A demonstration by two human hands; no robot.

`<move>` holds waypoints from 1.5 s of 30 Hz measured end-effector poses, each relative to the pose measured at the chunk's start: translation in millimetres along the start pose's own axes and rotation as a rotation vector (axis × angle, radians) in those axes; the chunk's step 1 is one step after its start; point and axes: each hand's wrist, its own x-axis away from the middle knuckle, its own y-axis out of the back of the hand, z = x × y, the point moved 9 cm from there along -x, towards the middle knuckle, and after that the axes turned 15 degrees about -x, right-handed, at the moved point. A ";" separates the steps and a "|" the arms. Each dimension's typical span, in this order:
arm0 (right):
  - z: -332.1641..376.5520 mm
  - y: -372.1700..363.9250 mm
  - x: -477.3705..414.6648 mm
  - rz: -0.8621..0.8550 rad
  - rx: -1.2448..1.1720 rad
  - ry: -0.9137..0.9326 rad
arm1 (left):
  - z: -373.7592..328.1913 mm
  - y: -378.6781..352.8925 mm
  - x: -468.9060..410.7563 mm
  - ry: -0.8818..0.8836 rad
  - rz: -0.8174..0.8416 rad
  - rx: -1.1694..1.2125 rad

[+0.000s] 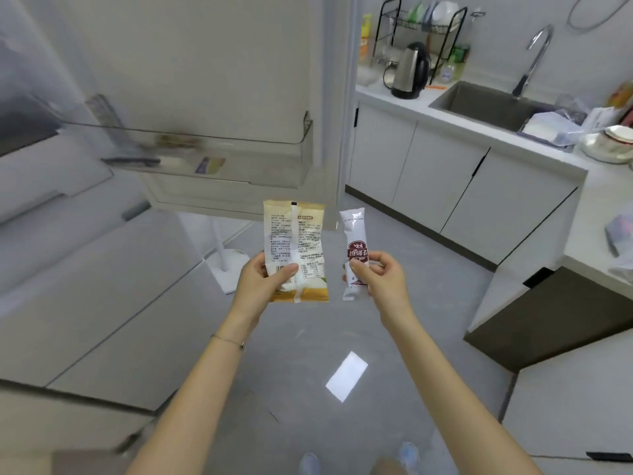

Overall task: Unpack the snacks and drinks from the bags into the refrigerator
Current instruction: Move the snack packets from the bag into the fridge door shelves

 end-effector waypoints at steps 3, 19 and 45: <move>-8.5 -41.8 3.4 0.050 0.027 -0.007 | 7.4 40.7 2.3 0.010 -0.087 0.011; 65.9 -256.0 -3.3 0.587 0.161 0.203 | -28.6 193.0 -7.9 -0.107 -0.408 0.056; 161.8 -357.3 -82.2 0.258 0.113 0.588 | -182.8 333.1 -166.9 -0.548 0.028 -0.108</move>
